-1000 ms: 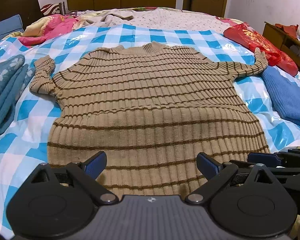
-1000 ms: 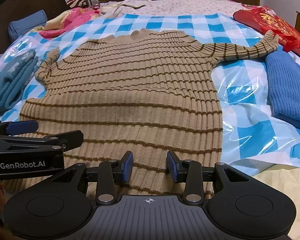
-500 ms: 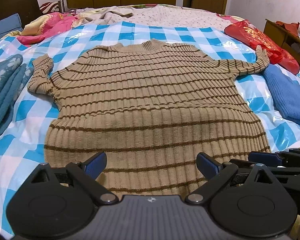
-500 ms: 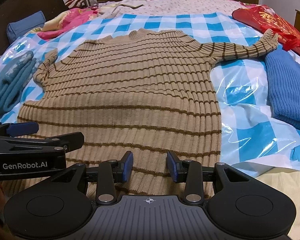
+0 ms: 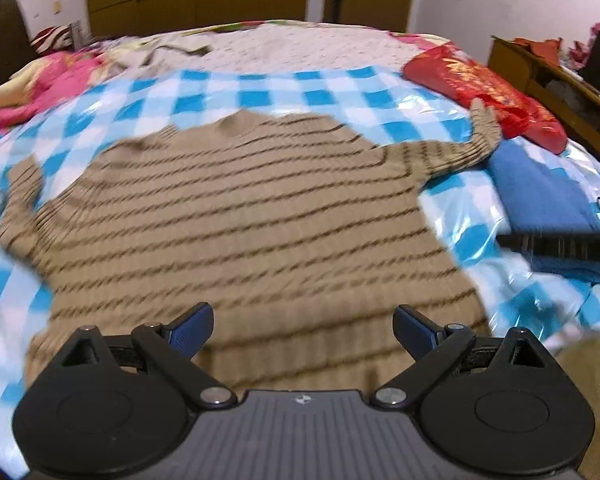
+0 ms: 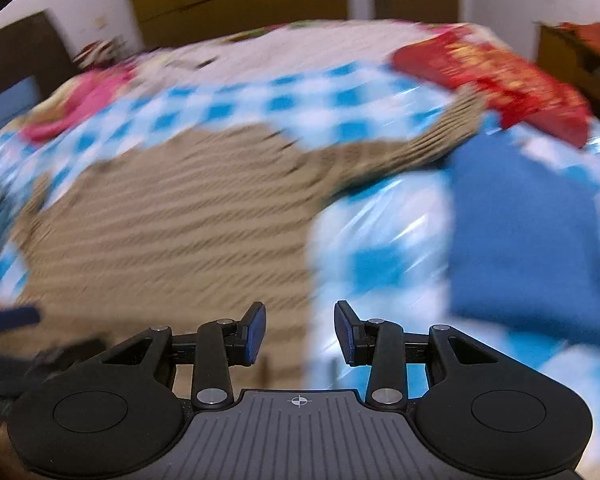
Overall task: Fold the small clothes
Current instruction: 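Grasp the sweater's sleeve cuff with the right tool, then fold the held sleeve across the sweater body with the right tool, then release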
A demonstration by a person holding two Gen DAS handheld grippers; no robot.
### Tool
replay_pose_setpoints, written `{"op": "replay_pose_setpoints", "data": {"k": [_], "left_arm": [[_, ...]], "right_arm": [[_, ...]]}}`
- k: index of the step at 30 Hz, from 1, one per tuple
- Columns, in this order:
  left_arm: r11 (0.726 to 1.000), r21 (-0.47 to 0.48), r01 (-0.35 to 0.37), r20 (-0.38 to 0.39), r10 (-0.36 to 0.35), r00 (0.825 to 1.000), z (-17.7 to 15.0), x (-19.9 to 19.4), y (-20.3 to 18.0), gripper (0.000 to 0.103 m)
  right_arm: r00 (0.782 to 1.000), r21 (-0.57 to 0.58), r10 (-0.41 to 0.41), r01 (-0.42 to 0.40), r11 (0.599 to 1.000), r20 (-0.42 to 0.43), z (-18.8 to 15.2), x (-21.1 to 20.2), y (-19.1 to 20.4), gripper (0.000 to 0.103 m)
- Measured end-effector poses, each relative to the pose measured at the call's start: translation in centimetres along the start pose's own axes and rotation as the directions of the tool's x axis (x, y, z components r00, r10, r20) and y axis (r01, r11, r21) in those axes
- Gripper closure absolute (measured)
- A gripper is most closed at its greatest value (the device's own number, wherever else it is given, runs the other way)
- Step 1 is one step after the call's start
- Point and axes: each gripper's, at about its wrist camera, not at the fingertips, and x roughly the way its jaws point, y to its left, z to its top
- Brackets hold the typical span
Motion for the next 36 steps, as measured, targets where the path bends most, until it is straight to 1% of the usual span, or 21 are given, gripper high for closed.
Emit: {"op": "replay_pose_setpoints", "data": {"k": [2, 3, 4, 5, 8, 12, 14, 15, 17, 20, 21, 22, 24, 27, 30, 33, 34, 35, 36], "left_arm": [[1.0, 0.018, 0.018, 0.005, -0.018, 1.0, 1.2, 1.1, -1.0, 0.0], [0.999, 0.027, 0.03, 0.01, -0.031, 0.999, 1.9, 1.7, -1.6, 0.0], [0.999, 0.034, 0.042, 0.016, -0.043, 0.999, 2.6, 2.4, -2.1, 0.0], [0.998, 0.039, 0.052, 0.021, -0.053, 0.998, 3.1, 3.0, -2.6, 0.0], [0.995, 0.052, 0.08, 0.036, -0.082, 0.996, 4.7, 5.2, -4.0, 0.0], [0.993, 0.059, 0.106, 0.053, -0.109, 0.993, 6.4, 7.9, -5.6, 0.0], [0.992, 0.055, 0.115, 0.059, -0.118, 0.991, 7.0, 8.9, -6.0, 0.0], [0.991, 0.051, 0.12, 0.061, -0.123, 0.99, 7.3, 9.4, -6.2, 0.0], [0.991, 0.046, 0.129, 0.061, -0.132, 0.989, 7.6, 10.1, -6.4, 0.0], [0.989, 0.039, 0.139, 0.055, -0.141, 0.988, 7.8, 10.7, -6.7, 0.0], [0.989, 0.039, 0.14, 0.051, -0.142, 0.989, 7.7, 10.9, -6.7, 0.0], [0.99, 0.039, 0.138, 0.047, -0.14, 0.989, 7.7, 11.0, -6.7, 0.0], [0.99, 0.039, 0.134, 0.04, -0.135, 0.99, 7.5, 11.1, -6.5, 0.0], [0.992, 0.024, 0.128, 0.034, -0.128, 0.991, 7.1, 10.9, -5.8, 0.0], [0.992, 0.002, 0.125, 0.041, -0.125, 0.991, 6.9, 10.2, -4.5, 0.0], [0.993, -0.015, 0.116, 0.068, -0.115, 0.991, 6.6, 8.7, -2.7, 0.0], [0.994, -0.022, 0.109, 0.078, -0.107, 0.991, 6.5, 8.1, -1.9, 0.0], [0.994, -0.028, 0.102, 0.085, -0.099, 0.991, 6.4, 7.6, -1.3, 0.0], [0.995, -0.039, 0.088, 0.094, -0.084, 0.992, 6.1, 6.9, -0.2, 0.0]], "right_arm": [[0.996, 0.02, -0.073, 0.072, 0.997, 0.05, 2.8, 0.9, -2.6, 0.066], [0.993, 0.037, -0.095, 0.093, 0.995, 0.065, 4.0, 1.5, -3.8, 0.065], [0.991, 0.066, -0.11, 0.105, 0.992, 0.074, 5.2, 2.3, -5.1, 0.062], [0.99, 0.106, -0.119, 0.111, 0.988, 0.077, 6.5, 3.3, -6.6, 0.06], [0.988, 0.212, -0.14, 0.122, 0.97, 0.071, 10.0, 7.3, -10.5, 0.06], [0.988, 0.32, -0.145, 0.119, 0.94, 0.056, 12.7, 12.2, -14.1, 0.06], [0.987, 0.389, -0.147, 0.111, 0.914, 0.065, 13.7, 14.7, -15.9, 0.06], [0.986, 0.411, -0.146, 0.101, 0.906, 0.079, 13.8, 14.8, -16.6, 0.06], [0.987, 0.469, -0.138, 0.084, 0.879, 0.082, 14.3, 16.2, -18.0, 0.06], [0.992, 0.543, -0.095, 0.036, 0.839, 0.081, 14.4, 17.8, -19.7, 0.061], [0.993, 0.555, -0.083, 0.024, 0.832, 0.082, 14.5, 18.1, -19.9, 0.065], [0.994, 0.563, -0.068, 0.007, 0.827, 0.089, 14.5, 18.4, -20.1, 0.08], [0.994, 0.573, -0.033, -0.032, 0.819, 0.102, 14.6, 18.4, -20.2, 0.092], [0.99, 0.566, -0.006, -0.078, 0.821, 0.144, 15.0, 17.4, -19.6, 0.094], [0.977, 0.546, 0.025, -0.138, 0.827, 0.21, 15.9, 14.9, -18.4, 0.095], [0.956, 0.47, 0.082, -0.212, 0.857, 0.283, 17.9, 11.8, -15.5, 0.095], [0.944, 0.434, 0.12, -0.252, 0.865, 0.308, 18.5, 10.8, -14.0, 0.095], [0.926, 0.384, 0.176, -0.304, 0.872, 0.334, 19.4, 9.5, -11.7, 0.095], [0.915, 0.349, 0.212, -0.334, 0.875, 0.344, 19.8, 8.9, -10.2, 0.095]]}}
